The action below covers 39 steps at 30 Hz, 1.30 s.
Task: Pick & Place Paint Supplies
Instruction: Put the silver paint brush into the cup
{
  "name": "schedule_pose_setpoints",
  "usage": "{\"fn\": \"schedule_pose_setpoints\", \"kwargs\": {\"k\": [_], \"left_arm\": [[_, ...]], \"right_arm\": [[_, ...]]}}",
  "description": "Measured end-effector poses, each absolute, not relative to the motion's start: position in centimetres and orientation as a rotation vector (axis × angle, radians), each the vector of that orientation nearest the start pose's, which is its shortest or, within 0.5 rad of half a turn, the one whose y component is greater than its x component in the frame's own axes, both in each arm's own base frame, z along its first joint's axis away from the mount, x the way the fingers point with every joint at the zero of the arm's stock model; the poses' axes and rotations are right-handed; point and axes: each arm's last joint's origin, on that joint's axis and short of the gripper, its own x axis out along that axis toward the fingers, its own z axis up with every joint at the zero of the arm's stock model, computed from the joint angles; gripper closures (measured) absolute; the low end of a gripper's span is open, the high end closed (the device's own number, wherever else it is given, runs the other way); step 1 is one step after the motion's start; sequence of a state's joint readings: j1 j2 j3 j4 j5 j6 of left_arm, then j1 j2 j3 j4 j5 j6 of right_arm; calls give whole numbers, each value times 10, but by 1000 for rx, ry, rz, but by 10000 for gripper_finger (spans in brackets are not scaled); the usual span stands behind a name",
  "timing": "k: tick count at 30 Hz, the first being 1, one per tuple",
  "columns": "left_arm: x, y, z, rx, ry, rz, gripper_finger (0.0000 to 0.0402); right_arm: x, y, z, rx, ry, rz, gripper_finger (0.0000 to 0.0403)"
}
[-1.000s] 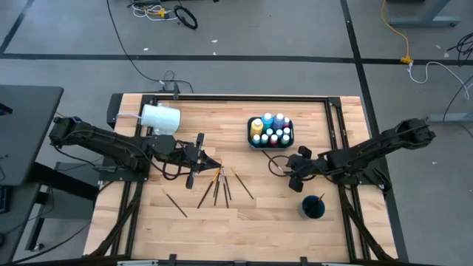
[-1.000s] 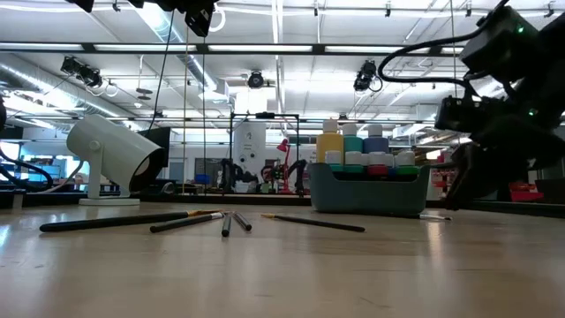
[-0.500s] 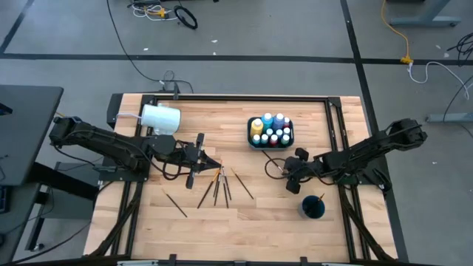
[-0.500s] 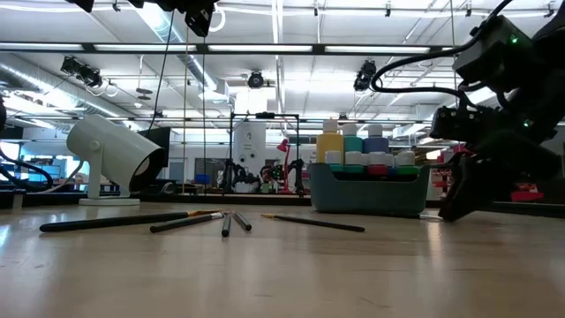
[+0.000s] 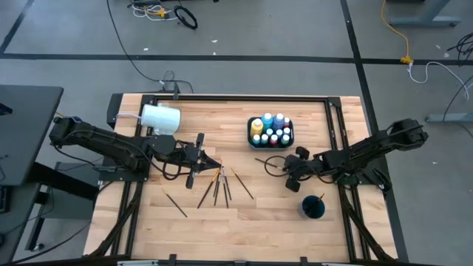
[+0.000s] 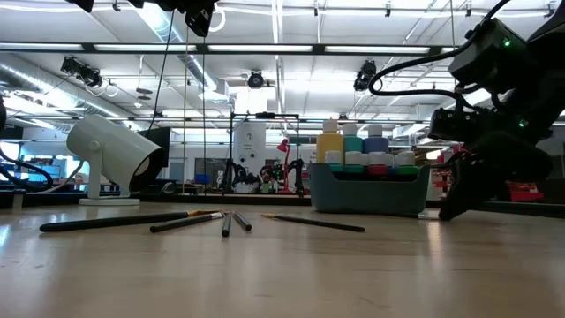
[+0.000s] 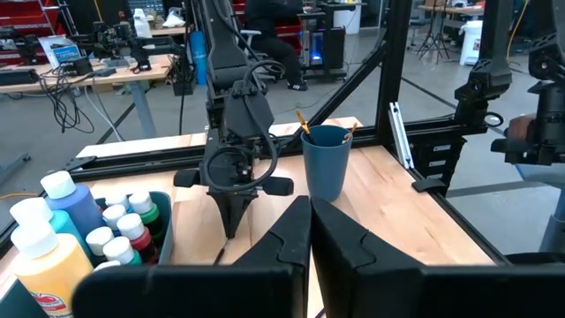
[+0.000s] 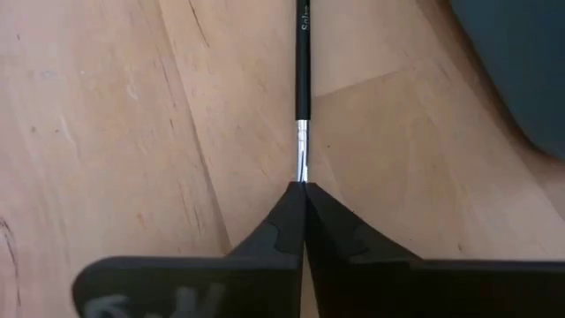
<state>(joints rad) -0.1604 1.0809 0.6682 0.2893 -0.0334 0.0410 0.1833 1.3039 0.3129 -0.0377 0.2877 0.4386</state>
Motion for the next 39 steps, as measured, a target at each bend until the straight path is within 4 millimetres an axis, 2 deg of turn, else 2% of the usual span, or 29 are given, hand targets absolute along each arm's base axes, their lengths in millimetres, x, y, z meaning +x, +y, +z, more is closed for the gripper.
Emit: {"fn": "schedule_pose_setpoints", "kwargs": {"k": [4, 7, 9, 12, 15, 20, 25, 30, 34, 39], "left_arm": [[237, -37, 281, 53, 120, -129, 386], [237, -37, 281, 53, 120, -129, 386], [237, -37, 281, 53, 120, -129, 386], [237, -37, 281, 53, 120, -129, 386], [237, -37, 281, 53, 120, -129, 386], [237, -37, 281, 53, 120, -129, 386], [237, -37, 281, 53, 120, -129, 386], [237, -37, 281, 53, 120, -129, 386], [237, -37, 281, 53, 120, -129, 386], [237, -37, 281, 53, 120, -129, 386]], "right_arm": [[182, 25, 110, 91, 939, -282, 400], [189, 26, 122, 22, 907, -265, 400], [199, 27, 137, -12, 862, -244, 401], [210, 29, 157, -68, 893, -227, 401], [221, 31, 187, -116, 935, -216, 402], [227, 37, 238, -140, 1021, -177, 402], [225, 53, 280, -148, 1024, -75, 402], [219, 73, 307, -162, 1006, 36, 403], [207, 88, 327, -189, 1024, 116, 403], [189, 97, 359, -136, 1063, 163, 403]]}}
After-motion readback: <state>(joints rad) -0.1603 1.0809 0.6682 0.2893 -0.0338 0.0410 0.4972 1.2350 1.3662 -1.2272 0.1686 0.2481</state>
